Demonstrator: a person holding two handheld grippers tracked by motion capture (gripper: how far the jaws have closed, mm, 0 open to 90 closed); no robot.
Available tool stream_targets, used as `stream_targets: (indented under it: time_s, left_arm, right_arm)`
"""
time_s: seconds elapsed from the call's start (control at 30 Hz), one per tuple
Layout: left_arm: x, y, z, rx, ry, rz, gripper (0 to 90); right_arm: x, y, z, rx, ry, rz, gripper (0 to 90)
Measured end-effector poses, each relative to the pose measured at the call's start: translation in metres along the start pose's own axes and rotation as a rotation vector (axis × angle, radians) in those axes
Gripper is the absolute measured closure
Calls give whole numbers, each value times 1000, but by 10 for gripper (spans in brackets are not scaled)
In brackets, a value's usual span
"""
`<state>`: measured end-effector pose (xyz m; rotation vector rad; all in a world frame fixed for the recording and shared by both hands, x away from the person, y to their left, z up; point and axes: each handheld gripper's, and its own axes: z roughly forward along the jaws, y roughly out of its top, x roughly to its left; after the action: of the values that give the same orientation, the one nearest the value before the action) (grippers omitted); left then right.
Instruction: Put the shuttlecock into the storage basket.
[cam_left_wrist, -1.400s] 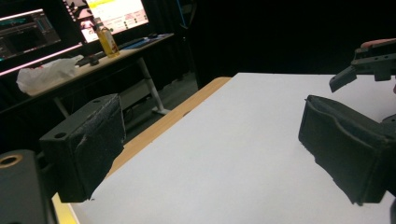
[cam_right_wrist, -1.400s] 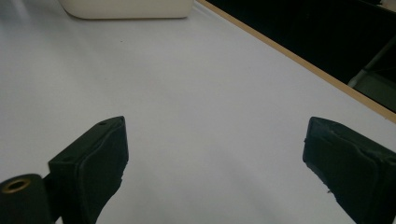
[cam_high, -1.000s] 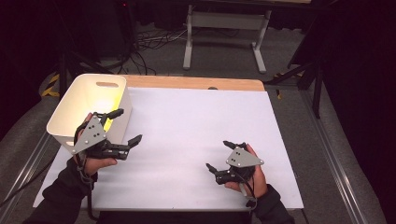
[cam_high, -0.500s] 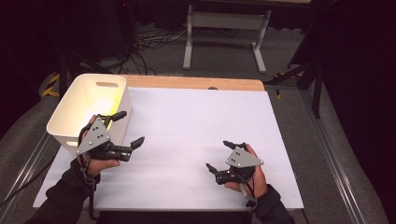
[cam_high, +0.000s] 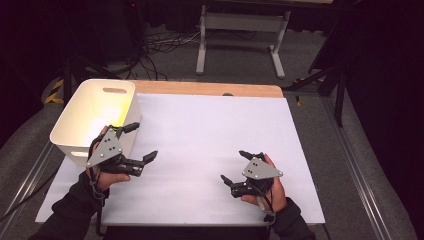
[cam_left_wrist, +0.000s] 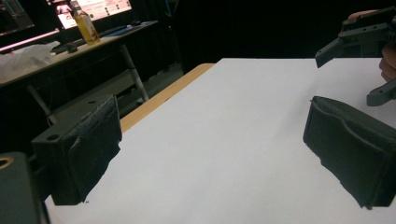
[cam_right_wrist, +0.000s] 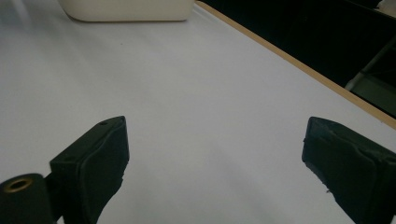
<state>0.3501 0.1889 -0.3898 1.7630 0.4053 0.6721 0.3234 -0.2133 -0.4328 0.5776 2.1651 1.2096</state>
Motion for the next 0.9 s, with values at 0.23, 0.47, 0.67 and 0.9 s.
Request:
stream_targets:
  time_s: [0.23,0.47,0.67,0.9]
  left_arm:
    - [-2,-4,3,0,-15,-8,45]
    - [-5,-6,6,16,-23,6,42]
    - [-7,-7,8,19,-30,1,39]
    - [-8,-10,9,32,-35,12,30]
  right_arm:
    - [1,1,0,-3,1,1,82]
    - [1,2,-1,-5,2,-1,82]
    - [2,2,-1,-7,6,-2,82]
    - [3,3,-1,-8,9,-4,82]
